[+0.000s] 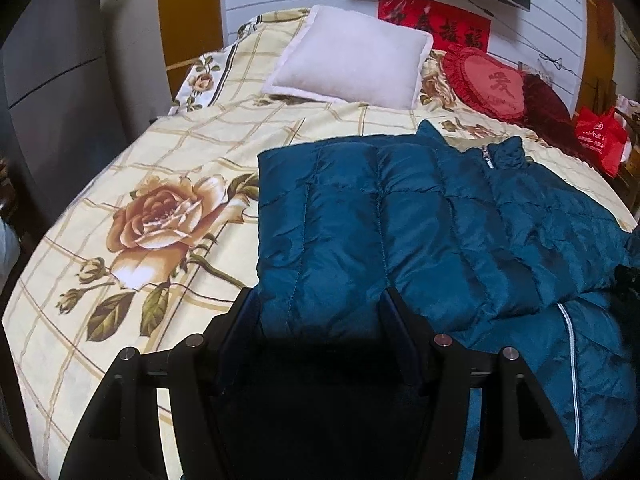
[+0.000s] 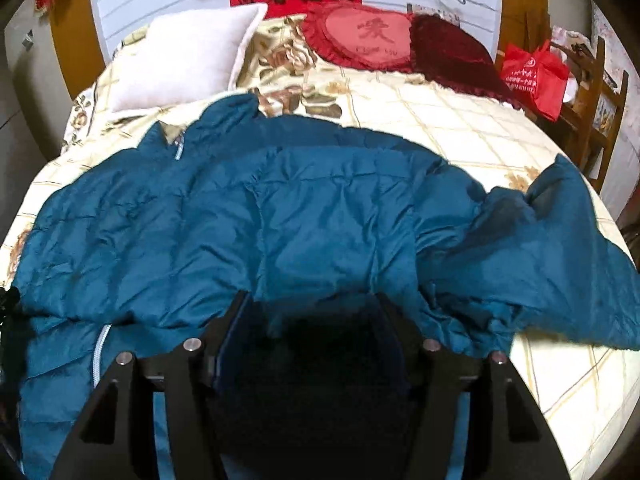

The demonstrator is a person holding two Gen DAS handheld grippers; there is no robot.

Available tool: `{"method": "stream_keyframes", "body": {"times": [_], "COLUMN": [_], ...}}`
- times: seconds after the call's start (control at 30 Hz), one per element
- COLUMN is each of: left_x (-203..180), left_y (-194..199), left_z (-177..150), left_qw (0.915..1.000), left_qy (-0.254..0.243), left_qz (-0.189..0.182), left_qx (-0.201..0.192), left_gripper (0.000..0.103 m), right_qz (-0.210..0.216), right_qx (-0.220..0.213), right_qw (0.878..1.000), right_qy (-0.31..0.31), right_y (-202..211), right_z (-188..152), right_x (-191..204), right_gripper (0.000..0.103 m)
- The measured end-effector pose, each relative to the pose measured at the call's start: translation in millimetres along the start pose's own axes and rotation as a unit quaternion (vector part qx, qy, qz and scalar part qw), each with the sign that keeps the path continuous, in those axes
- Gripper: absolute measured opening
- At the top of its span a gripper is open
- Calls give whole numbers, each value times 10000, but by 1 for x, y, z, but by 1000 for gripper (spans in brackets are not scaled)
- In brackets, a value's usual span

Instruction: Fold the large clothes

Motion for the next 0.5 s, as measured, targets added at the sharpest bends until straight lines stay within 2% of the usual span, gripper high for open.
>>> {"method": "stream_keyframes", "body": {"times": [0.27, 0.5], "left_x": [-2, 6], "left_y": [20, 31], "left_z": [-4, -10], "left_qw": [9998, 9995], "left_qy": [-78, -76], "left_qz": [-57, 79], "left_qx": [-176, -302], "left_gripper": [45, 45], "right_qz": [98, 169], "right_qx": [13, 130], "right_qw": [10000, 9998], "right_qy": [15, 44], "right_y": [15, 18], "right_z": [-14, -30], "right_x": [0, 2], "right_gripper": [63, 64]}}
Point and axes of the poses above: each gripper's, at about its wrist camera, not at the fingertips, and y roughly against the way its jaws point, x to its left, z to its top, the point moved 10 cm from there along -y, roughly the way its jaws point, and after that the axes turned 10 degrees about x, right-handed, at the moved point
